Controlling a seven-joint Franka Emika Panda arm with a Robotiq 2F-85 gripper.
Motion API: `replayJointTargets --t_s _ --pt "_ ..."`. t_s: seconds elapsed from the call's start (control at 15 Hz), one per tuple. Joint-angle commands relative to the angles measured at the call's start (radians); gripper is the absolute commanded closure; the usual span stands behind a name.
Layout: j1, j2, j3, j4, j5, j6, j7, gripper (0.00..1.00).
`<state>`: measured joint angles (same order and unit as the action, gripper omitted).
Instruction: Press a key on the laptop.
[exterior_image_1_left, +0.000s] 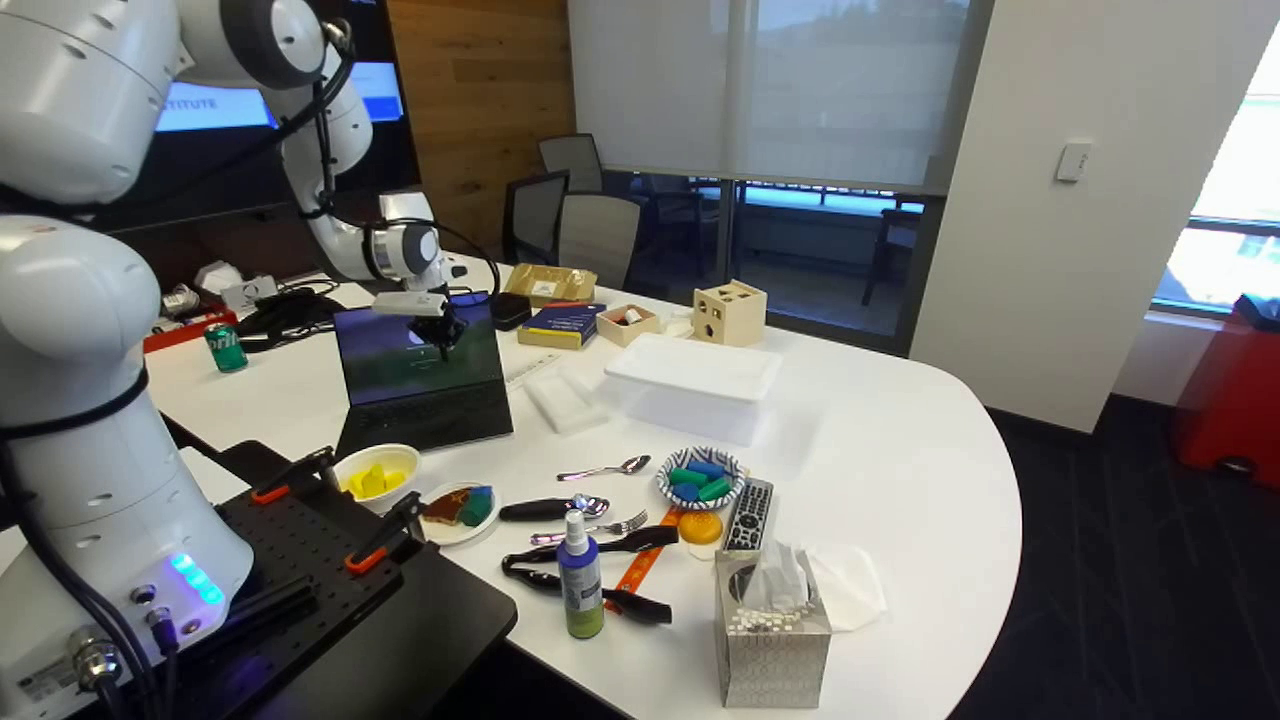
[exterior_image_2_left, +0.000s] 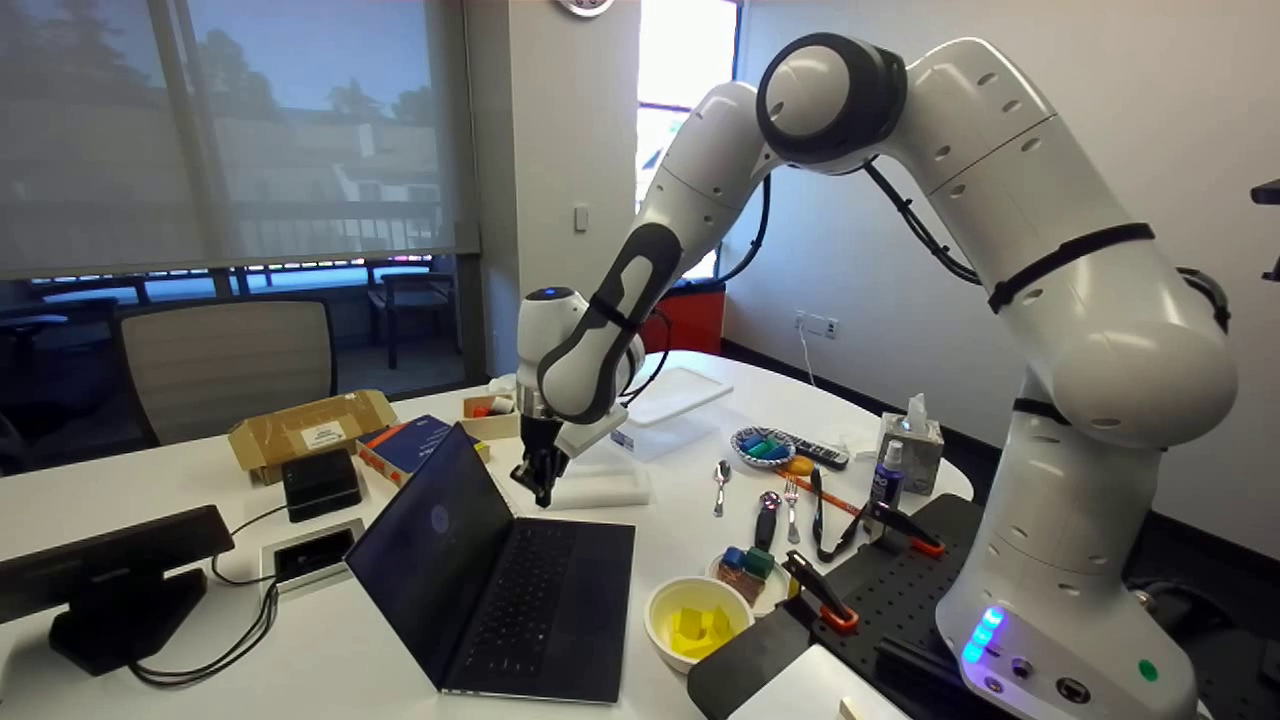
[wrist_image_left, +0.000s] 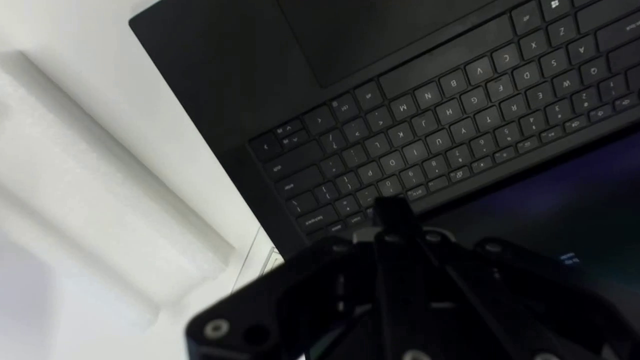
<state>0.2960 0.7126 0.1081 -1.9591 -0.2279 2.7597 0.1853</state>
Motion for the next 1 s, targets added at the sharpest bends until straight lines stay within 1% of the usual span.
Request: replayJointTargets --t_s 0.0,0.6,0.93 --pt "-0.003 0.087 -0.002 0.093 0.05 -0.007 -0.057 1.0" --pt "0.007 0.243 -0.03 0.279 0.065 -0.03 -0.062 1.0" --pt "-0.002 0.311 -0.026 0.364 0.077 -0.047 -0.07 1.0"
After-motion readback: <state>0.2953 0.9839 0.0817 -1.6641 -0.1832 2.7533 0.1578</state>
